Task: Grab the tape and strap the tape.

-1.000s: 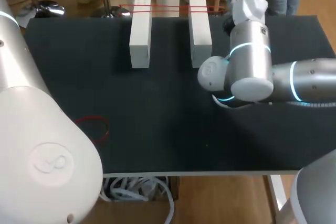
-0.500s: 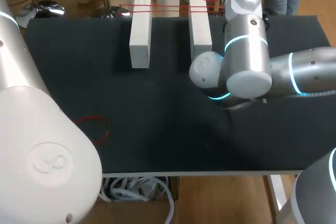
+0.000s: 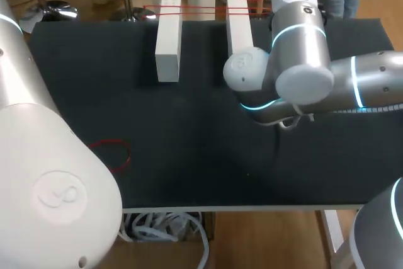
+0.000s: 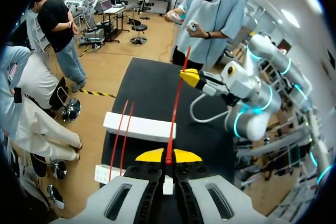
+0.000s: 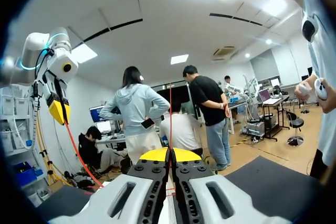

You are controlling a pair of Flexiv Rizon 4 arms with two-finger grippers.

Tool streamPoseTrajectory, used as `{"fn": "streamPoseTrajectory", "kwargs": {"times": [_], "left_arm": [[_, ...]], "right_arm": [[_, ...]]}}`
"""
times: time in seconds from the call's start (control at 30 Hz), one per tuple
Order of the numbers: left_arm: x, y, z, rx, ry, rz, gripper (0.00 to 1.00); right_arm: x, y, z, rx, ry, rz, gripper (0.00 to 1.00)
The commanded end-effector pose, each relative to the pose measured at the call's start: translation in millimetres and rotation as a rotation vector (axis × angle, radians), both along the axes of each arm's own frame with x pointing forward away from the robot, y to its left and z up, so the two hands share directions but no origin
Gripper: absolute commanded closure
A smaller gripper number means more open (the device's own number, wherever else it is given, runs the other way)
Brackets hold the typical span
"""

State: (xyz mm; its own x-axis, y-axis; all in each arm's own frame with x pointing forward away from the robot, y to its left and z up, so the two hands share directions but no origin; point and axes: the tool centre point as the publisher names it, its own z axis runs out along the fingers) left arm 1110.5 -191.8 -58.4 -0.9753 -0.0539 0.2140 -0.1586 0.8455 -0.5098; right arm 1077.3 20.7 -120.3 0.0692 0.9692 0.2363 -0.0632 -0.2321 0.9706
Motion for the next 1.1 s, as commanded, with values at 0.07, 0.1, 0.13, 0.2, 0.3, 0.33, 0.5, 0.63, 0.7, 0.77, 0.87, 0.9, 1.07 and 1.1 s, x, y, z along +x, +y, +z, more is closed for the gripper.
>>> {"fn": "streamPoseTrajectory", "kwargs": {"times": [0.07,0.1,0.13,0.2,0.3,0.33,0.5,0.63,0.7,0.77,0.87,0.9,1.07,1.1], "left_arm": [[1.9,-1,1.8,0.006,0.005,-0.002,1.0],[1.9,-1,1.8,0.006,0.005,-0.002,1.0],[1.9,-1,1.8,0.006,0.005,-0.002,1.0],[1.9,-1,1.8,0.006,0.005,-0.002,1.0],[1.9,-1,1.8,0.006,0.005,-0.002,1.0],[1.9,-1,1.8,0.006,0.005,-0.002,1.0],[1.9,-1,1.8,0.006,0.005,-0.002,1.0],[1.9,-1,1.8,0.006,0.005,-0.002,1.0],[1.9,-1,1.8,0.006,0.005,-0.002,1.0],[1.9,-1,1.8,0.006,0.005,-0.002,1.0],[1.9,-1,1.8,0.006,0.005,-0.002,1.0],[1.9,-1,1.8,0.006,0.005,-0.002,1.0],[1.9,-1,1.8,0.006,0.005,-0.002,1.0],[1.9,-1,1.8,0.006,0.005,-0.002,1.0]], "right_arm": [[-0.8,-2,5,0.004,0.051,0.015,1.0],[-0.8,-2,5,0.004,0.051,0.015,1.0],[-0.8,-2,5,0.004,0.051,0.015,1.0],[-0.8,-2,5,0.004,0.051,0.015,1.0],[-0.8,-2,5,0.004,0.051,0.015,1.0],[-0.8,-2,5,0.004,0.051,0.015,1.0],[-0.8,-2,5,0.004,0.051,0.015,1.0],[-3.8,-4,2,-0.112,0.047,-0.009,1.0],[-4.0,-4,4,-0.16,0.024,-0.008,1.0],[-3.3,-2,2,-0.254,-0.001,0.014,1.0],[-3.0,0,1,-0.341,-0.026,0.028,1.0],[-2.5,2,1,-0.365,-0.027,0.022,1.0],[2.3,10,-3,-0.485,-0.012,0.001,1.0],[2.8,12,-4,-0.509,0.004,-0.003,1.0]]}}
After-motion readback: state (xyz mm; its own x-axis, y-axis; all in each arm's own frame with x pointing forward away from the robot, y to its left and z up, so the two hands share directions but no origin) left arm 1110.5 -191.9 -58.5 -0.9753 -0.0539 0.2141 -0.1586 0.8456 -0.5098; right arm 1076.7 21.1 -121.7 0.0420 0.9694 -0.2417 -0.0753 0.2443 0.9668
